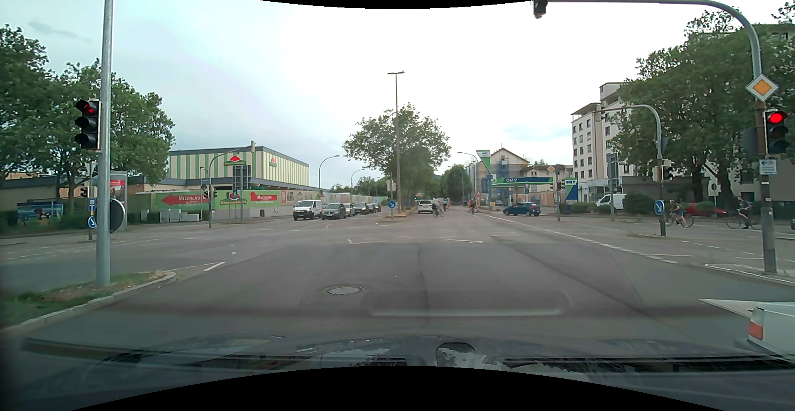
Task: Follow the waypoints while adhering to traffic rules and regulations
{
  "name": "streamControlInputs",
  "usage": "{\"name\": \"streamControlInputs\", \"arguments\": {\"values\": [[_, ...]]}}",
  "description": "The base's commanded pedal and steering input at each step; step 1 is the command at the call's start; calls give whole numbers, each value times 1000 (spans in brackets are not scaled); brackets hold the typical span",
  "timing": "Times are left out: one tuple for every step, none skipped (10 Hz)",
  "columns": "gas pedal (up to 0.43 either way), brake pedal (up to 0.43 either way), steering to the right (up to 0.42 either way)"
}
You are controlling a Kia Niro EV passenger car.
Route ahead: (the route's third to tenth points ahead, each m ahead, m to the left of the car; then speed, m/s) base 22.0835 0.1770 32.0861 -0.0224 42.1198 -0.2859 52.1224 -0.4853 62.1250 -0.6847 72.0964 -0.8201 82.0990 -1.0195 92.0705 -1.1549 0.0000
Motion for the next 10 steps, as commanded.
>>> {"name": "streamControlInputs", "arguments": {"values": [[0,262,2],[0,262,2],[0,262,2],[0,262,2],[0,262,2],[0,262,2],[0,262,2],[0,262,2],[0,262,1],[0,262,1]]}}
